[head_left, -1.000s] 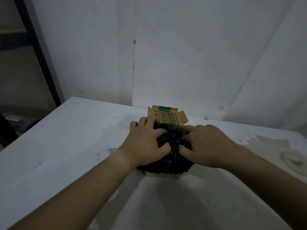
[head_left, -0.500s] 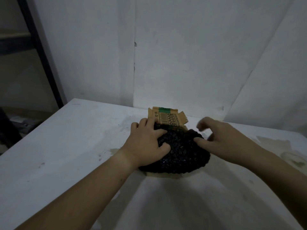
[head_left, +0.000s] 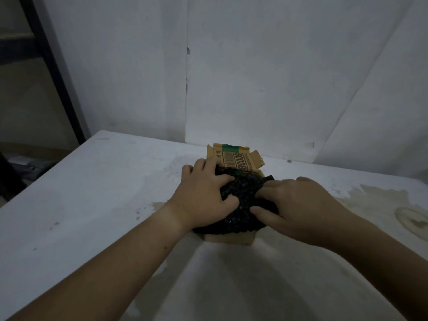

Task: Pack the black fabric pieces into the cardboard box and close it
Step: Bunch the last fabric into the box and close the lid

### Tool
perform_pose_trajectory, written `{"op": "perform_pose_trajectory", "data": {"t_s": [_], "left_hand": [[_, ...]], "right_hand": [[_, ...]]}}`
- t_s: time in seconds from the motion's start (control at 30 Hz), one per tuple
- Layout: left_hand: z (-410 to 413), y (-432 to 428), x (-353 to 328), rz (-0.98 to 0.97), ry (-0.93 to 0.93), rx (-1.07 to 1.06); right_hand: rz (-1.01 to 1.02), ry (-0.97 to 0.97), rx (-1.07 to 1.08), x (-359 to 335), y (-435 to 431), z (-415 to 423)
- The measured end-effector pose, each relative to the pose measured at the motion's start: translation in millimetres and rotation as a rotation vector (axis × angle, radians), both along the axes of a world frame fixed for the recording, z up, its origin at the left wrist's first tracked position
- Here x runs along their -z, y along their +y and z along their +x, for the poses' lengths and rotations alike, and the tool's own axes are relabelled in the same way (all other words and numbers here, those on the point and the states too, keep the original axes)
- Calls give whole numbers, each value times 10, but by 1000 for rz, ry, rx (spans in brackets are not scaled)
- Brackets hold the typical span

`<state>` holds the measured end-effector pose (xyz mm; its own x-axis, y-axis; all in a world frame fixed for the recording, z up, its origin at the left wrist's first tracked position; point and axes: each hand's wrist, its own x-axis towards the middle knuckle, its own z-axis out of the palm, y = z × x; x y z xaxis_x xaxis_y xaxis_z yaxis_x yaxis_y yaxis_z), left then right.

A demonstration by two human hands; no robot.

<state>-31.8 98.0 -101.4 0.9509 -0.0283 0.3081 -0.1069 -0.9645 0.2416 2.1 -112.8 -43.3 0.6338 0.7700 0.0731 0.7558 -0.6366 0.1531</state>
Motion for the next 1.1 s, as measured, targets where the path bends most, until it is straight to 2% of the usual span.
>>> {"op": "perform_pose_trajectory", "data": {"t_s": [0.17,0.33,0.4,0.5,0.53,0.67,0.77,0.97,1.1], "left_hand": [[19,-10,-4,-27,3,-2],[1,-8,-29,-26,25,-1],[-11,-4,-31,-41,37,0],[-14,-11,-36,-46,30,3],[-13,-10,-34,-43,26,5],[1,2,-7,-37,26,11],[6,4,4,-41,23,7],[9,-3,15,-57,9,15],[9,-14,-18,-50,30,15]], "right_hand": [[-198,86,7,2,102,51],[-209,113,25,13,136,36],[-141,110,7,27,11,16],[173,103,35,-23,-208,20],[204,85,51,-41,-250,36],[-2,95,30,-30,-262,79],[-99,-35,-48,22,-196,91],[-151,-9,-73,90,-94,185],[-111,66,-59,93,-14,249]]}}
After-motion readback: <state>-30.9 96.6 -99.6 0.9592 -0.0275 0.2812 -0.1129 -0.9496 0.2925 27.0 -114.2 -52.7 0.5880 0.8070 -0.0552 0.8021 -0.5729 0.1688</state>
